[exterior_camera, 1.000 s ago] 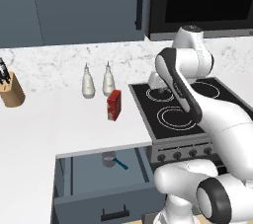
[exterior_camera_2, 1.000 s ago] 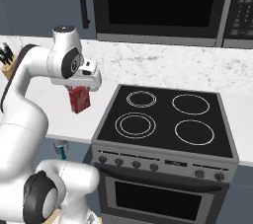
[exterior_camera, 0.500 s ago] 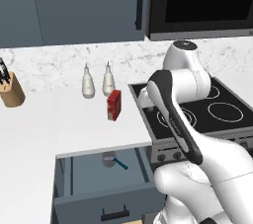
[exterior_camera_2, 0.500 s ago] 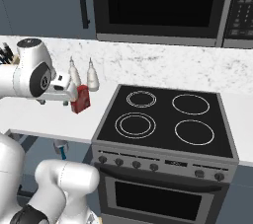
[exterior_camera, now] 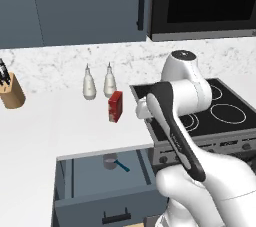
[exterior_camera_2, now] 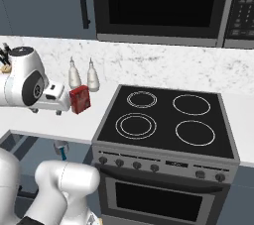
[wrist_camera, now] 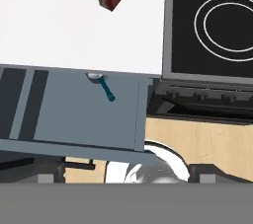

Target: Pick the measuring cup from the drawer and place it on the counter.

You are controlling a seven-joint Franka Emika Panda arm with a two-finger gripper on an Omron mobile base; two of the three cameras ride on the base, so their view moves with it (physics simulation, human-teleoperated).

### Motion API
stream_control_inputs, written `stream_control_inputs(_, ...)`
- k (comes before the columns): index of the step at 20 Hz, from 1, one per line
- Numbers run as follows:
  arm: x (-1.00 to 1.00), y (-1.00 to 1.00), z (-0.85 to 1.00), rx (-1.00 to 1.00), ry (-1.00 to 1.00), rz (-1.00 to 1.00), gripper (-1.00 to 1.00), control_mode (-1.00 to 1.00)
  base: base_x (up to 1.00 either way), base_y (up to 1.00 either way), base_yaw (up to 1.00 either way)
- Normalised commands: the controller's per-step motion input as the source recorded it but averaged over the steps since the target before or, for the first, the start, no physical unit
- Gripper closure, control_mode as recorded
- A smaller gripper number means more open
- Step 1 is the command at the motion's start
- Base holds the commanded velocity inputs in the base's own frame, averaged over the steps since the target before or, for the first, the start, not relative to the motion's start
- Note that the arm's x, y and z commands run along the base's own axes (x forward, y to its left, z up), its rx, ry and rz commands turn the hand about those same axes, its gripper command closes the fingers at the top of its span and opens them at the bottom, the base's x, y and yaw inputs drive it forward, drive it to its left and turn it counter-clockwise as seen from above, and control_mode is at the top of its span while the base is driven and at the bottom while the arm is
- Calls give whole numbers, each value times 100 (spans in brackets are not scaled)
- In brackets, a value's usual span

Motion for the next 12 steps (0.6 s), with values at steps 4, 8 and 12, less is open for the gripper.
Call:
stream_control_inputs(4,-40,18,-29,0,0,0,-100,-100,0,0,0)
stream_control_inputs(8,-6,63,-26,0,0,-5,-100,-100,0,0,0)
stream_control_inputs(12,-4,21,-18,0,1,-1,-100,-100,0,0,0)
